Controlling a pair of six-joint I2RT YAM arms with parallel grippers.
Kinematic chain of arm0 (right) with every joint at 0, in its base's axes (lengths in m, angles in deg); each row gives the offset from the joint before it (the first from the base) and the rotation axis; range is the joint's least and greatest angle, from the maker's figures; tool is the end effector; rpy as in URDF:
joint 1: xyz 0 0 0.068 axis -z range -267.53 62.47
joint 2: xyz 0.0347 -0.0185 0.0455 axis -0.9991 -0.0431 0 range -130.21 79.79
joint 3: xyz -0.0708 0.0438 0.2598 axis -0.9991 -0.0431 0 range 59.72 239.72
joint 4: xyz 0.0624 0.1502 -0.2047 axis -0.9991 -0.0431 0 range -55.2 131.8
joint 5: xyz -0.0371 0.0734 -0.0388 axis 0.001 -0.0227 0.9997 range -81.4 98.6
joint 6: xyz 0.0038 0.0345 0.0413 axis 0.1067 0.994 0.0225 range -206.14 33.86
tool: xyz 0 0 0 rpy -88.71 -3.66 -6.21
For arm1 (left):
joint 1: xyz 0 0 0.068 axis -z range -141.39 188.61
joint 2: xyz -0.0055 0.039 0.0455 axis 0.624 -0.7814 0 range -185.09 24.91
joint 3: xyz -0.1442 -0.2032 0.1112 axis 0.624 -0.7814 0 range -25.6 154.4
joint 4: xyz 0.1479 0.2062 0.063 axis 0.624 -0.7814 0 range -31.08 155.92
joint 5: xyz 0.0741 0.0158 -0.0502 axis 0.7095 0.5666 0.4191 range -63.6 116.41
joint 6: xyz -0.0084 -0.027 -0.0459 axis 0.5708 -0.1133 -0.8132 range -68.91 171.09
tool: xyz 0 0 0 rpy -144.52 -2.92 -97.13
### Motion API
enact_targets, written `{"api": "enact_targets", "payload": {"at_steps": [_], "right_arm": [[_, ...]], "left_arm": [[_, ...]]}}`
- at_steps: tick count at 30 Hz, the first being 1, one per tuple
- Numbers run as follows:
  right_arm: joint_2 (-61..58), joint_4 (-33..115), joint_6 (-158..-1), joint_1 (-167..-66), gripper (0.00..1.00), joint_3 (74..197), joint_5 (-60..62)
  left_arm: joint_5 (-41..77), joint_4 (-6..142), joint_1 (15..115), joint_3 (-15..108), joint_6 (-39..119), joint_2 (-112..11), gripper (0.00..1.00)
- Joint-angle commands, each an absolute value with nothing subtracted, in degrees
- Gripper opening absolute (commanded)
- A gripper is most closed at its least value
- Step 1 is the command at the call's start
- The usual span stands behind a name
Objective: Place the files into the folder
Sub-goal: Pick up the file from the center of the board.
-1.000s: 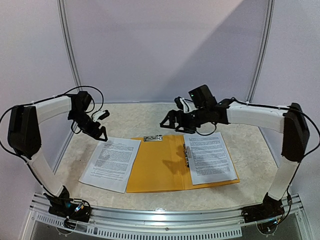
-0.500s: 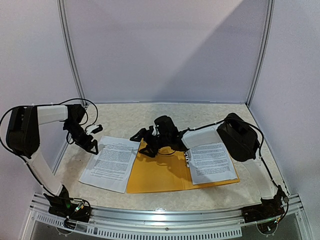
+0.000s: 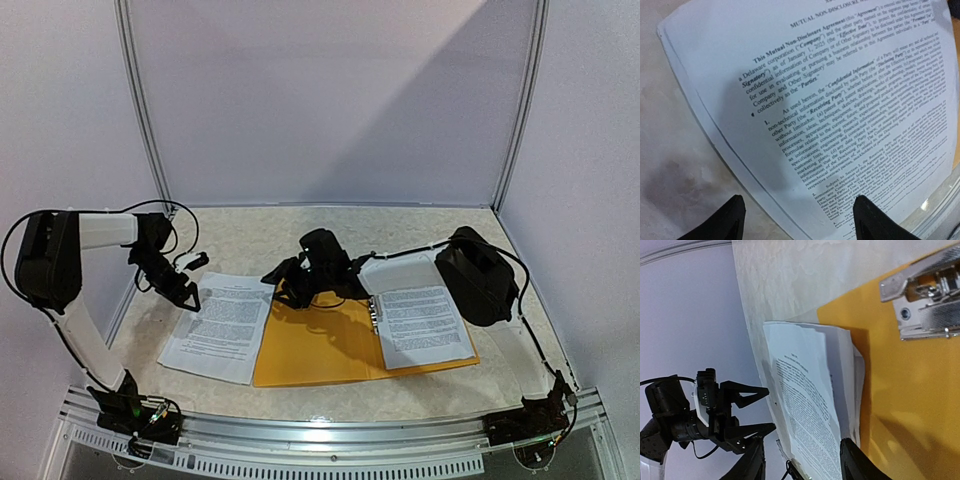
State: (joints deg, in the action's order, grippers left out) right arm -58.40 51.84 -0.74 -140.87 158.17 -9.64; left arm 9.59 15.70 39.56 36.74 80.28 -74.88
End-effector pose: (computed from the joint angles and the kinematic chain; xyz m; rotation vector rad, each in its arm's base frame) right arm 0.3119 0.4375 0.1256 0.4861 2.5713 1.5639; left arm 0.3001 -0.0153 0.1645 0.7893 2.8968 -0.4154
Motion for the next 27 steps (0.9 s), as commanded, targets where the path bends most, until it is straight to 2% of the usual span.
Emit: {"api": "enact_targets", "payload": {"at_steps": [1, 6, 16, 27], "right_arm": [[-60.78, 55.19, 0.04, -140.89, 0.50, 160.78, -11.05], [-63.01, 56.55, 1.17, -141.08, 0.46, 163.54, -13.03], [-67.01, 53.89, 1.98, -142.11, 0.48, 166.21, -13.14], [-69.95, 49.00, 0.50, -143.24, 0.50, 171.38, -11.98]], "left_arm": [[8.48, 16.65, 39.28, 36.18, 81.42, -75.71, 0.76], [8.39, 16.61, 39.22, 36.12, 81.29, -75.45, 0.76], [9.87, 17.13, 38.94, 36.27, 81.58, -79.64, 0.75], [9.33, 16.60, 38.63, 37.53, 81.65, -85.12, 0.65]]}}
